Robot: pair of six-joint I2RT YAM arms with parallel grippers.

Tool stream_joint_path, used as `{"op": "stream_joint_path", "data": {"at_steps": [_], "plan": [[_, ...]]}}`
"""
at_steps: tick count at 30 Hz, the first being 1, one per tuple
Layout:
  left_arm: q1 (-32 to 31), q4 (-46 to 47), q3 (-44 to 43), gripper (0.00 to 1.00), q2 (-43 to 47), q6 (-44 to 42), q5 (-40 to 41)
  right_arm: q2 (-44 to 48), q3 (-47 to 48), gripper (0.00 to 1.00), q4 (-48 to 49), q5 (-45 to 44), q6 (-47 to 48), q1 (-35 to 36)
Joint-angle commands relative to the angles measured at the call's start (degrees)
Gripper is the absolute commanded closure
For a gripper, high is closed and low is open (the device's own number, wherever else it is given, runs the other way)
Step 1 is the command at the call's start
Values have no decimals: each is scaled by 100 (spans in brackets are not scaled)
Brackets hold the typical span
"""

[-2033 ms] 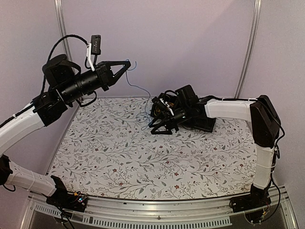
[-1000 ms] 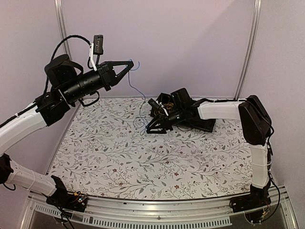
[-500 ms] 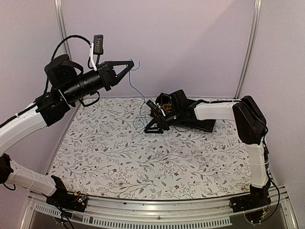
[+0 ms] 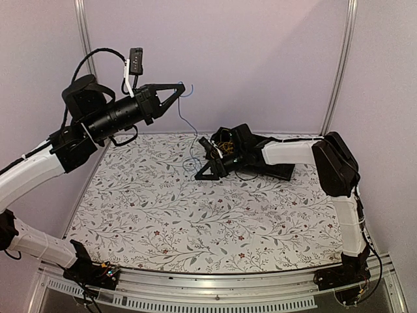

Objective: Untangle the cables

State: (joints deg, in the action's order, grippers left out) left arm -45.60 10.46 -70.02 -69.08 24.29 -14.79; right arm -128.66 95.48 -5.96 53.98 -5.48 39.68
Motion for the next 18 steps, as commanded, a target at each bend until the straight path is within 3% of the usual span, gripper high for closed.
{"op": "stream_joint_path", "data": {"at_steps": [1,6,18], "plan": [[-103,145,-127,100,-35,56,16,-168,147,38,336,549,-331,-22],[-132,175,-190,100,-44,85,-6,-148,71,40,318,-70,-536,-58],[-203,176,-266,100,-117,84,19,-563,305,40,115,-252,-806,-145]]}}
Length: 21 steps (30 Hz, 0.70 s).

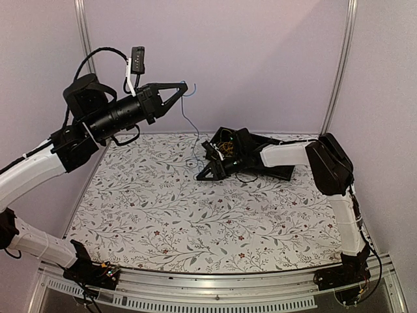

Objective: Untangle the cables

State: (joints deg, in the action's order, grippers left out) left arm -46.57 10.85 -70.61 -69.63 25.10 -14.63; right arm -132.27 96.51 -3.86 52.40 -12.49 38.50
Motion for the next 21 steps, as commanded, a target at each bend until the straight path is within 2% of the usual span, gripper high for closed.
{"op": "stream_joint_path", "data": {"at_steps": [1,12,21], "plan": [[-111,138,-212,100,-74,-4,4,-236,228,40,-86,-19,-133,-22],[-192,127,-388,100,-130,114,-84,-614,483,39,220,215,-700,-228],[-388,127,-767,100,-242,162,-525,-925,519,51,136,-34,-807,-361]]}}
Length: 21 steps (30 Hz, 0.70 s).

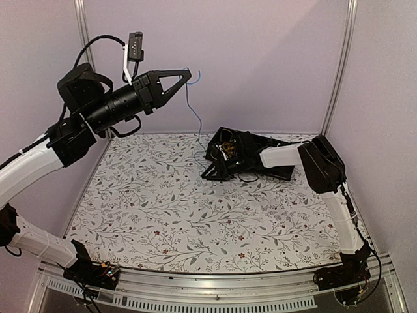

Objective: Untangle the cables

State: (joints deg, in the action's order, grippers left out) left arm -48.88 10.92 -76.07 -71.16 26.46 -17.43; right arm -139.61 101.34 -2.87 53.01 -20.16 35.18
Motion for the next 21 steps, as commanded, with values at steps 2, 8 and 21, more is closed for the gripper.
{"op": "stream_joint_path", "data": {"at_steps": [2,8,21], "plan": [[-198,129,-256,100,-99,3,-234,-158,-18,53,15,-147,38,-36],[-429,284,-497,100,-65,-208,-511,-57,-56,55,-211,-410,346,-86],[-873,-283,-2237,100,-382,-823,-1257,-9,-244,56,-414,-731,671,-126]]}}
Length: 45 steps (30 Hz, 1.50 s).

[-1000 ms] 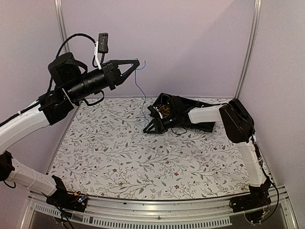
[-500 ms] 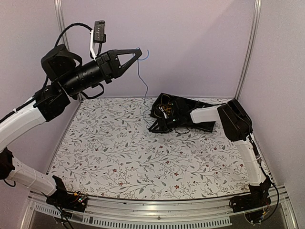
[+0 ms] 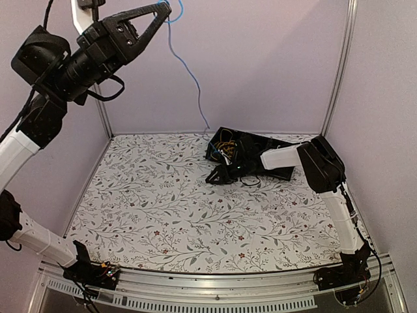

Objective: Untangle the cables

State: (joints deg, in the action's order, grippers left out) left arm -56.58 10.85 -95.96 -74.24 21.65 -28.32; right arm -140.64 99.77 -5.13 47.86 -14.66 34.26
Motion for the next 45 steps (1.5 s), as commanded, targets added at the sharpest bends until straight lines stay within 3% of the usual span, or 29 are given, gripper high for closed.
{"op": "stream_joint_path", "data": {"at_steps": [1,5,11,21,27,34,45], "plan": [[-106,-337,-193,100,-57,-432,-19,124,-104,56,-194,-186,157,-40],[-105,-509,209,100,-37,-684,861,492,-406,56,-203,-48,485,-41],[-104,-293,931,100,-34,-725,1545,1572,-977,51,-605,-201,1536,-91],[-89,315,1743,100,-313,-675,1763,3504,-1737,39,-990,225,2735,-1057],[7,552,1751,100,-932,-570,1882,4261,-1807,30,-1337,667,3588,-1363],[209,637,1596,100,-1440,-241,1806,4248,-1667,24,-1607,1384,4076,-1346],[392,844,1910,100,-1353,117,1646,4007,-1356,20,-2322,1926,4702,-724]]}}
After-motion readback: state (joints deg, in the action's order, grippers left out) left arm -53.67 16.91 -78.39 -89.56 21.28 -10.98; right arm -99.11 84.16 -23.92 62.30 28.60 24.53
